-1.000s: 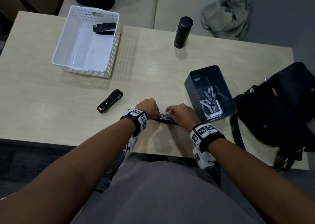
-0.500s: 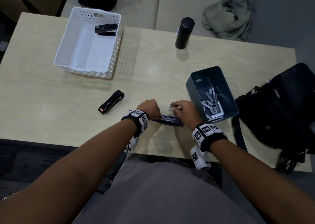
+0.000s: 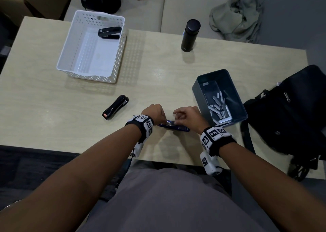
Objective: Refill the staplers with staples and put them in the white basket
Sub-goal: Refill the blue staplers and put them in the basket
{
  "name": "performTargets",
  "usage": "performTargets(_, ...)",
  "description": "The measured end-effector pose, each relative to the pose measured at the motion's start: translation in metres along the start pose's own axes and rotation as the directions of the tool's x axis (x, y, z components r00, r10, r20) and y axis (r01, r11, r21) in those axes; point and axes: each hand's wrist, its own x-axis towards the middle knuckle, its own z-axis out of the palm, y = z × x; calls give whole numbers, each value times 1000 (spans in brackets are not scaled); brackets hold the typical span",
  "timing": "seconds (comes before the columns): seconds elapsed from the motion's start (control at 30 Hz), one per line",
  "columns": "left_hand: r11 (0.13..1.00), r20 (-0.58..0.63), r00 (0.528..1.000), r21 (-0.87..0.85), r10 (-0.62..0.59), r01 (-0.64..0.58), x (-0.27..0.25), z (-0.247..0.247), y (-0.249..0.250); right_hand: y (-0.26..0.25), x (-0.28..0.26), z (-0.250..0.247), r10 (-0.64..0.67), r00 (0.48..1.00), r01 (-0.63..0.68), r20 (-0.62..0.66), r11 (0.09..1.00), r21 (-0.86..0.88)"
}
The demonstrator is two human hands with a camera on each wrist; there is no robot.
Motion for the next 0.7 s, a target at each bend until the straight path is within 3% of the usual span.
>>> performTargets(0.13, 1000, 10, 1000, -9, 0, 0, 0, 0, 0, 1, -9, 10, -83, 996, 77, -29, 985, -152)
performTargets(0.3, 1000, 12, 1000, 2, 4, -4, 1, 0, -1, 5, -13, 20, -179, 984, 160, -6, 891, -424)
performTargets(0.7, 1000, 14, 1000, 6, 6, -6, 4, 1, -2, 7, -15, 27, -176, 980, 133, -88, 922, -363)
